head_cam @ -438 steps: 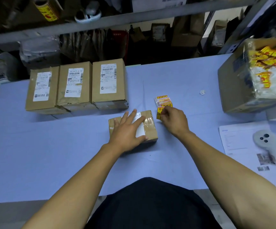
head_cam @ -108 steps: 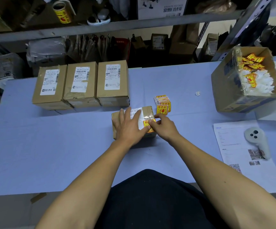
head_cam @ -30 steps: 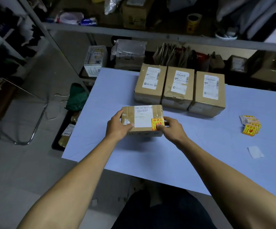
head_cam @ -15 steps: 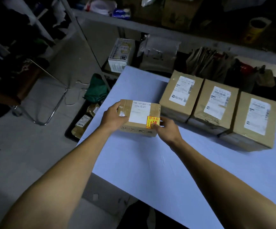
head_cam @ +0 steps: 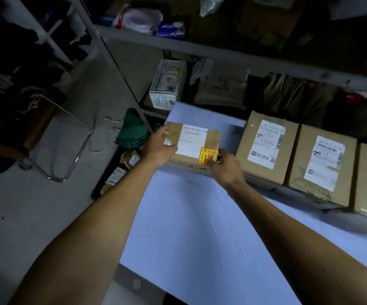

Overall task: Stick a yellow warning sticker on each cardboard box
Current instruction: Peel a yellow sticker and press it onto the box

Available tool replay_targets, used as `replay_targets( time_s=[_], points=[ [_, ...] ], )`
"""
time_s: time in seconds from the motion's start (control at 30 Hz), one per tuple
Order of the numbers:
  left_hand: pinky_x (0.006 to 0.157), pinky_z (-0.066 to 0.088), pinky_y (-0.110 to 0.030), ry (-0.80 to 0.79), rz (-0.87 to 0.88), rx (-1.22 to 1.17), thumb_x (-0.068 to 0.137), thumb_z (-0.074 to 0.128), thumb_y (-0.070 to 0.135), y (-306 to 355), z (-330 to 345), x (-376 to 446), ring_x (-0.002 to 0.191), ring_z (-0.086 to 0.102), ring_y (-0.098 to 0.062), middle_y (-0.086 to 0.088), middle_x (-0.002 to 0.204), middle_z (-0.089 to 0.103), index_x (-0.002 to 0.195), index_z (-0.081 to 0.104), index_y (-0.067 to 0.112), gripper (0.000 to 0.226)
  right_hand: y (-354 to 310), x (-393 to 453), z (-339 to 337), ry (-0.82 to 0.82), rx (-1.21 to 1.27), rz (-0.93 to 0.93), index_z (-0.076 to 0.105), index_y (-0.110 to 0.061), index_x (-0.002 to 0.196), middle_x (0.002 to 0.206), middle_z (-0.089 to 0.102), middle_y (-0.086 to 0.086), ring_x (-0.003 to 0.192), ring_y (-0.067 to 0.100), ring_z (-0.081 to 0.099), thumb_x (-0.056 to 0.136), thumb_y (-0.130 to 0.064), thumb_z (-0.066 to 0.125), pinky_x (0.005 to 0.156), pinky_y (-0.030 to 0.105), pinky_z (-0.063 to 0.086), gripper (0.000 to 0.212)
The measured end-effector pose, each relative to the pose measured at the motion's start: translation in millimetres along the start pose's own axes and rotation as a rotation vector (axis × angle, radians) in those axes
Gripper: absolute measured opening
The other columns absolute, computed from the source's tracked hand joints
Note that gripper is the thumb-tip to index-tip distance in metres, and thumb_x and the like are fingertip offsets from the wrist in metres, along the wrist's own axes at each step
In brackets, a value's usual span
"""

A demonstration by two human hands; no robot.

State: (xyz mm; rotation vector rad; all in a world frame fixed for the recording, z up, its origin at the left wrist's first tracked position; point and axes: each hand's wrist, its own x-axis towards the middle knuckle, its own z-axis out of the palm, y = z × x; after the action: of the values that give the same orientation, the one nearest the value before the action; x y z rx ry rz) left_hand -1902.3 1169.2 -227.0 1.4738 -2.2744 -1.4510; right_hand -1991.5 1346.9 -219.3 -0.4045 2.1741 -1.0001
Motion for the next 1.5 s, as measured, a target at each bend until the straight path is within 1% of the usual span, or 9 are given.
replay_targets(
  time_s=[0.17, 0.37, 0.63, 0.8, 1.0, 1.13, 1.2, 1.37, 1.5],
  points=[
    [0.091, 0.056, -0.040, -0.029, 0.058, -0.035, 0.074, 0.069, 0.005, 17.4, 8.0, 49.5, 0.109, 0.063, -0.021, 0.000, 0.128, 0.062, 0.147, 0.042, 0.026, 0.080, -18.1, 35.0, 7.9, 0.110, -0.003, 0.054, 0.055, -0.008, 0.123, 0.119, 0.065, 0.014, 0.106, 0.035, 0.062, 0.092, -0.017, 0.052, 0.088, 0.046, 0.054, 0.032],
    [0.092, 0.055, -0.045, -0.075, 0.105, -0.070, 0.077, 0.068, -0.002, 34.2, 12.9, 90.9, 0.114, 0.058, -0.020, -0.003, 0.129, 0.058, 0.146, 0.043, 0.020, 0.076, -32.2, 59.6, 18.9, 0.195, 0.022, 0.115, 0.042, -0.004, 0.133, 0.131, 0.057, 0.017, 0.115, 0.037, 0.057, 0.094, -0.011, 0.051, 0.084, 0.035, 0.046, 0.040],
    [0.096, 0.054, -0.042, -0.068, 0.098, -0.145, 0.080, 0.067, 0.000, 32.0, 14.6, 114.0, 0.113, 0.053, -0.013, 0.003, 0.125, 0.056, 0.145, 0.045, 0.020, 0.072, -40.1, 98.0, 12.5, 0.215, -0.035, 0.128, 0.045, -0.005, 0.132, 0.129, 0.058, 0.018, 0.117, 0.037, 0.055, 0.092, -0.016, 0.052, 0.084, 0.032, 0.042, 0.042],
    [0.101, 0.050, -0.039, -0.077, 0.146, -0.087, 0.083, 0.065, 0.009, 29.8, 15.4, 112.5, 0.121, 0.052, -0.015, 0.000, 0.138, 0.054, 0.148, 0.040, 0.024, 0.071, -36.9, 102.0, 7.3, 0.205, -0.076, 0.106, 0.046, -0.007, 0.131, 0.127, 0.061, 0.017, 0.115, 0.037, 0.057, 0.091, -0.020, 0.054, 0.089, 0.037, 0.046, 0.042],
    [0.111, 0.038, -0.034, -0.093, 0.248, 0.167, 0.085, 0.064, 0.013, 34.1, 9.3, 105.7, 0.136, 0.042, -0.021, -0.006, 0.151, 0.042, 0.150, 0.036, 0.021, 0.071, -35.0, 87.5, -1.6, 0.210, -0.199, -0.029, 0.052, -0.002, 0.122, 0.118, 0.060, 0.021, 0.110, 0.039, 0.055, 0.088, -0.016, 0.056, 0.083, 0.037, 0.043, 0.037],
    [0.116, 0.021, -0.027, -0.032, 0.484, 0.392, 0.085, 0.064, 0.009, 51.3, 14.0, 80.5, 0.144, 0.028, -0.026, -0.011, 0.156, 0.033, 0.146, 0.041, 0.010, 0.065, -27.7, 60.5, -18.0, 0.256, -0.336, -0.207, 0.053, -0.004, 0.129, 0.122, 0.058, 0.021, 0.114, 0.038, 0.050, 0.088, -0.016, 0.057, 0.089, 0.037, 0.039, 0.042],
    [0.119, 0.021, -0.035, -0.054, 0.630, 0.516, 0.085, 0.065, 0.014, 59.2, 20.7, 62.4, 0.145, 0.026, -0.031, -0.013, 0.156, 0.032, 0.146, 0.043, 0.012, 0.064, -21.6, 44.0, -28.1, 0.260, -0.402, -0.248, 0.050, -0.006, 0.136, 0.130, 0.054, 0.019, 0.121, 0.036, 0.047, 0.090, -0.017, 0.058, 0.093, 0.038, 0.040, 0.047],
    [0.119, 0.016, -0.053, -0.205, 0.784, 0.814, 0.090, 0.056, 0.031, 67.8, 47.3, 25.9, 0.150, 0.011, -0.030, -0.007, 0.162, 0.021, 0.150, 0.035, 0.025, 0.063, 7.3, 11.5, -57.0, 0.244, -0.711, -0.236, 0.043, -0.010, 0.142, 0.143, 0.045, 0.017, 0.129, 0.037, 0.039, 0.087, -0.027, 0.063, 0.093, 0.044, 0.043, 0.061],
    [0.119, 0.010, -0.051, -0.283, 0.819, 0.915, 0.094, 0.052, 0.040, 70.8, 69.6, 2.7, 0.151, 0.007, -0.029, -0.007, 0.162, 0.018, 0.153, 0.027, 0.026, 0.065, 35.4, -13.2, -77.4, 0.274, -0.782, -0.191, 0.045, -0.010, 0.140, 0.142, 0.045, 0.018, 0.129, 0.037, 0.039, 0.086, -0.026, 0.062, 0.095, 0.045, 0.044, 0.059]
  ],
)
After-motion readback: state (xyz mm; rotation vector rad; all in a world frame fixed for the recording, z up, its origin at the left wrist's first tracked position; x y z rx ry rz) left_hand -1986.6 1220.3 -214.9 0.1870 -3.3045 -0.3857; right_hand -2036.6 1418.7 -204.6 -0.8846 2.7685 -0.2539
